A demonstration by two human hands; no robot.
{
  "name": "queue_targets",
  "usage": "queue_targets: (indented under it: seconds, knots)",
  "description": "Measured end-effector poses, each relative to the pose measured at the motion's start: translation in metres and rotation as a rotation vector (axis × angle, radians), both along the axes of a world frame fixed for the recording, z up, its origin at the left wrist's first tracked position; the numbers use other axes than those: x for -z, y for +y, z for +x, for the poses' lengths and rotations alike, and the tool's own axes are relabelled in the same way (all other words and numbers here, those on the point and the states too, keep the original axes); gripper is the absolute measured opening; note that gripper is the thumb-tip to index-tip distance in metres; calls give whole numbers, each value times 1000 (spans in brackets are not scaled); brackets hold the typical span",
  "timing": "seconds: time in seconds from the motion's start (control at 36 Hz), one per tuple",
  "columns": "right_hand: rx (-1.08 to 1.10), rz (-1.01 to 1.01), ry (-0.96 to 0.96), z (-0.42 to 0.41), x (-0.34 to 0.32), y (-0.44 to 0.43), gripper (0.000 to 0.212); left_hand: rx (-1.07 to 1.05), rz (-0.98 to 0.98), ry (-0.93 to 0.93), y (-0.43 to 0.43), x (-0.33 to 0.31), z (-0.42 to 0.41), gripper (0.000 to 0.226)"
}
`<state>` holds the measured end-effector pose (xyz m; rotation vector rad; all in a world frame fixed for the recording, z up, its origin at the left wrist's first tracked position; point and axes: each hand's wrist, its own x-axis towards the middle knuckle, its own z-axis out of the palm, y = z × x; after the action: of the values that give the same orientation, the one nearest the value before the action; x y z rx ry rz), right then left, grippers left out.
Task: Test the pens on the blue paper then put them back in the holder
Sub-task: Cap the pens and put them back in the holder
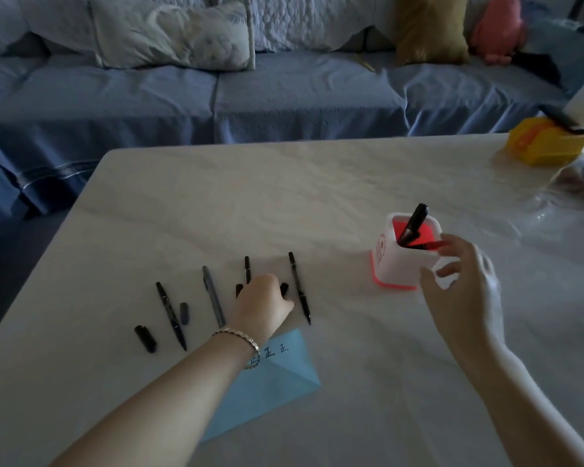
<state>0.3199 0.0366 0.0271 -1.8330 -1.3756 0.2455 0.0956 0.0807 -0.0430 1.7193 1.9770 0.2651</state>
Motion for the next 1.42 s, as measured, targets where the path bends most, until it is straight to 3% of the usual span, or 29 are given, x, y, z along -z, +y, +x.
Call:
queue_targets:
  seconds: [0.08,0.17,0.39,0.44,0.61,0.72,0.78,0.86,0.94,1.08,1.42]
  knots:
    - [-79,-58,8,-19,13,-3,29,-6,5,-62,-5,-2,-2,13]
    - [-192,-172,-35,-41,28,3,19,-34,42,-167,-14,-10,-9,25]
    - [-329,-622,-116,-102,51,50,32,-37,118,-285,-52,-33,-45,22]
    - [-318,-671,-160,-112,56,61,21,-30,142,-314,-63,-36,-53,23]
    - [-328,-746,-228,-118,72,70,20,-65,227,-424,-84,-46,-59,20]
    - [-395,-648,23,-111,59,60,22,-113,274,-556,-93,-49,-53,19]
    - [-384,-506,297,-110,40,49,16,-119,273,-611,-96,-50,-47,20]
    - [-397,-254,859,-106,2,22,20,-113,258,-736,-100,-55,-37,16]
    - [-431,-121,1088,-97,-26,-4,22,-97,275,-781,-102,-63,-30,18]
    - [-425,-47,1207,-90,-30,-24,23,-65,265,-750,-105,-71,-23,22]
    - [-420,-66,1136,-96,-24,-30,20,-12,295,-703,-108,-75,-22,19]
